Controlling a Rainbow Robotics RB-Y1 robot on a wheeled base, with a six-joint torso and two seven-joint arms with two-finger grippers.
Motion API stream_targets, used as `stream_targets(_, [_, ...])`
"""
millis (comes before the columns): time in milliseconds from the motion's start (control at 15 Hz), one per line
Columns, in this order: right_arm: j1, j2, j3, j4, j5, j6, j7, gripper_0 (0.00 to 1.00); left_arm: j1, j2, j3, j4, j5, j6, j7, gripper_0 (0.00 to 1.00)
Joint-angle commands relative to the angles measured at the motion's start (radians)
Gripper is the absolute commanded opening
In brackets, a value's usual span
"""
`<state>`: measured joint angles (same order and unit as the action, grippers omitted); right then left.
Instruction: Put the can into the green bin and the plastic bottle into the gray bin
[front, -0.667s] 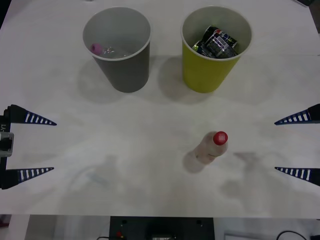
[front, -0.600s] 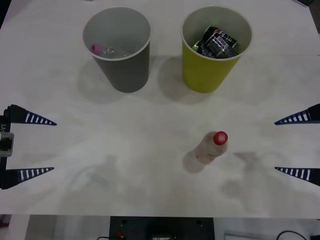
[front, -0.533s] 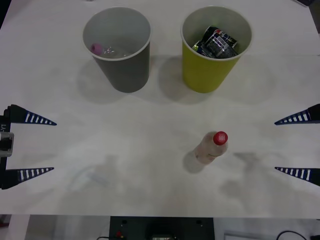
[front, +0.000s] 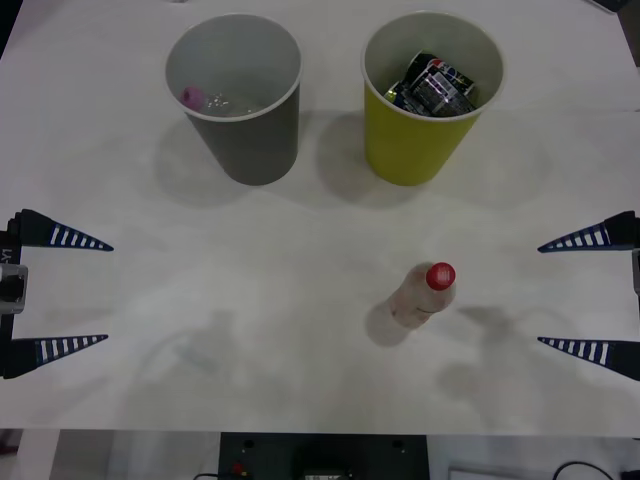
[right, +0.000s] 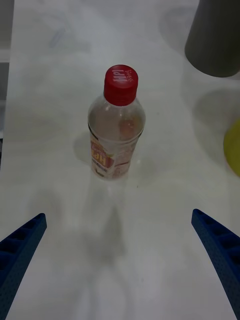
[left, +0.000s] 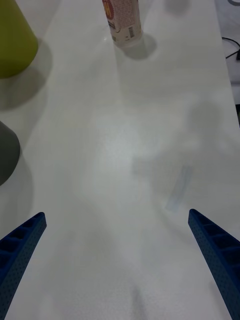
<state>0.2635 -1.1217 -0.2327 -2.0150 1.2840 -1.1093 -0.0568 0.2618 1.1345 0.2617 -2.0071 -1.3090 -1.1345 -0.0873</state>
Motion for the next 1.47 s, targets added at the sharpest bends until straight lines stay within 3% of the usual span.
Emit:
stream_targets(67, [-0.013,0.017,0.029,0.032,-0.006,-0.004,0.029,1.0,0.0,0.0,0.0,0.0,0.0,0.0,0.0,0.98])
stream_targets(333, [-0.09,0.076,0.067,0.153,-0.038,-0.08,0.147,1.0,0.0,0.0,0.0,0.0,0.0,0.0,0.0,0.98])
stream_targets(733, [-0.227,0.115,0.228,0.394,-0.153,-0.1,0.376,1.0,0.0,0.0,0.0,0.0,0.0,0.0,0.0,0.98])
stream_targets(1133, [-0.356,0.269,0.257,0.651,-0.153,-0.238,0.526,1.0,0.0,0.0,0.0,0.0,0.0,0.0,0.0,0.98])
stream_targets(1467, [-0.417,0.379,0.265,0.805,-0.153,-0.282,0.6,1.0,0.0,0.0,0.0,0.0,0.0,0.0,0.0,0.98])
